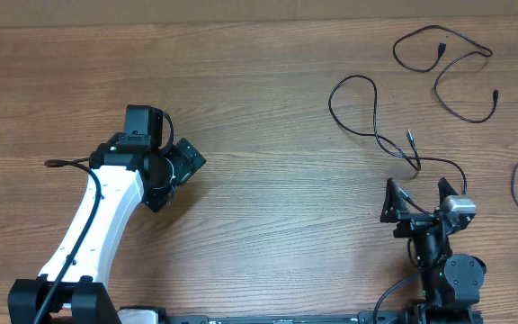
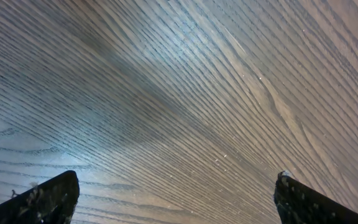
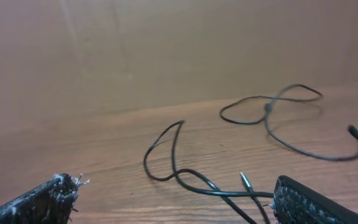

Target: Untangle cables

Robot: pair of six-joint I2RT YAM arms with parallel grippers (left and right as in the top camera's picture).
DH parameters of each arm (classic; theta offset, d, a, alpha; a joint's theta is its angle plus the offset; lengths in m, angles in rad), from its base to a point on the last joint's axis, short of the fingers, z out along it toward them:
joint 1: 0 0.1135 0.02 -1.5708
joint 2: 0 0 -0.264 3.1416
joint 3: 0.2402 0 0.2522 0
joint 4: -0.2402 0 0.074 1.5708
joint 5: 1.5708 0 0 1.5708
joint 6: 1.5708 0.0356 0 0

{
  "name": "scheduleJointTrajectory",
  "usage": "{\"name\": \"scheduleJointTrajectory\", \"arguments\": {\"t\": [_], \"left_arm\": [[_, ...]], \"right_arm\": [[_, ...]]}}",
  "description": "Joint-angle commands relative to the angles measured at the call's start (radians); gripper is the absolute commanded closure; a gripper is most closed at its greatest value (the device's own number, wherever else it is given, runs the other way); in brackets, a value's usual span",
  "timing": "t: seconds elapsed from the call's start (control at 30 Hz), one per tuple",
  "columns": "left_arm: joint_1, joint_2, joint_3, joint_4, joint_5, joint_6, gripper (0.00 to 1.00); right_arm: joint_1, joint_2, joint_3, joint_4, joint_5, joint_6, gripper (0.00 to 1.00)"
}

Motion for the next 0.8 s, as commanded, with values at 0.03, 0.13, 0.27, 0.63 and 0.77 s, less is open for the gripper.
{"name": "scheduleJointTrajectory", "arguments": {"t": [0.03,0.13,0.27,0.63,0.77], "left_arm": [[-0.002,0.010,0.012,0.001,-0.010,0.012,0.00],[-0.002,0.010,0.012,0.001,-0.010,0.011,0.00],[-0.002,0.010,0.012,0.001,-0.010,0.011,0.00],[-0.002,0.010,0.013,0.001,-0.010,0.011,0.00],[-0.002,0.010,0.012,0.001,-0.010,0.011,0.00]], "right_arm": [[-0.003,-0.011,-0.010,0.003,0.063,0.053,0.00],[-0.003,-0.011,-0.011,0.003,0.063,0.053,0.00],[-0.003,-0.011,-0.010,0.003,0.061,0.053,0.00],[-0.003,-0.011,-0.011,0.002,0.046,-0.085,0.00],[-0.003,-0.011,-0.011,0.002,0.045,-0.149,0.00]]}}
